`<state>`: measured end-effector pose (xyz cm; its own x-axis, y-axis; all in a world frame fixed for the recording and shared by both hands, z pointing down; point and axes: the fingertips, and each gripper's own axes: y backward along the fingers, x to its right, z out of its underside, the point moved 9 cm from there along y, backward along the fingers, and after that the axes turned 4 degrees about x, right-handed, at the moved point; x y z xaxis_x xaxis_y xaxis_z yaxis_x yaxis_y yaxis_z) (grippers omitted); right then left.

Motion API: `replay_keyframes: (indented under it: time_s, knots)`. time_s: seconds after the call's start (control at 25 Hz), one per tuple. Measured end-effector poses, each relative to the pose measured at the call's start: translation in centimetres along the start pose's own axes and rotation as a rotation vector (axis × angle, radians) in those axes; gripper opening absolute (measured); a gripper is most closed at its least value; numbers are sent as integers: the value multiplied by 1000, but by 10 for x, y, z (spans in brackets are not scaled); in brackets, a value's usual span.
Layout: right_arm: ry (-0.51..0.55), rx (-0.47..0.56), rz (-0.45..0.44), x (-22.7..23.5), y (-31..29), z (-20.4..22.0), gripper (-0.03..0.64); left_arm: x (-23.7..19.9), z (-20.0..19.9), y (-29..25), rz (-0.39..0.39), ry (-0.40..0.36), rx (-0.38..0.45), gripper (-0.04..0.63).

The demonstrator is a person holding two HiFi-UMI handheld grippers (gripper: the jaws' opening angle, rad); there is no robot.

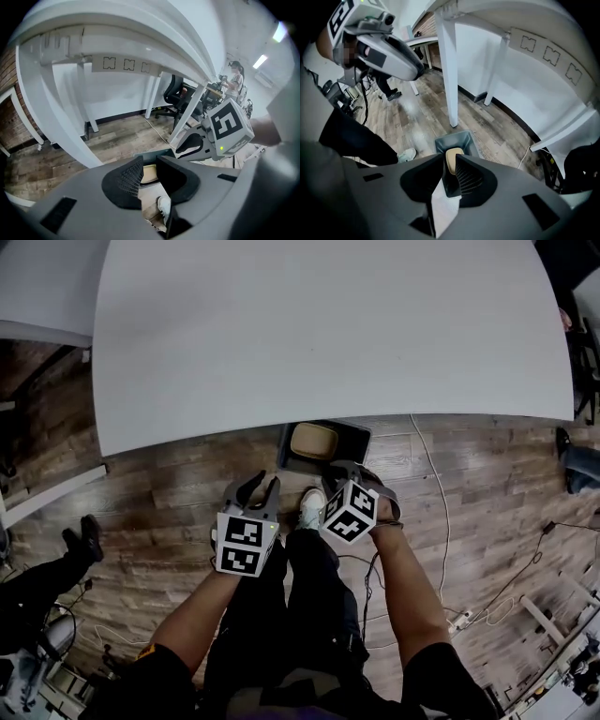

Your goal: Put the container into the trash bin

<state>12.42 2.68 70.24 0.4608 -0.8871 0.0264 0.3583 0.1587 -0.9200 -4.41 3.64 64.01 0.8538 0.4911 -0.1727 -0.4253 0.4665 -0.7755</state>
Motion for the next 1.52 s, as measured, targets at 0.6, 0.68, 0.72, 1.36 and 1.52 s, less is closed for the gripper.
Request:
replay_keyframes:
  time_s: [0.6, 0.68, 0.72, 1.36, 1.52]
  knots:
    - [-407, 366, 287, -60, 268, -89, 40, 58, -98, 197, 46, -48, 190, 84]
    - [-430, 403, 318, -67, 293, -98, 35, 64, -110, 217, 43, -59, 226, 84]
    - [-443, 421, 332, -70, 305, -101, 32, 67, -117, 226, 42, -64, 247, 84]
    - [-456, 734, 552, -133, 456, -149, 17, 103, -168, 358, 38, -153, 520, 84]
    - [-452, 780, 568, -146, 474, -149, 17, 111, -168, 375, 37, -155, 556, 84]
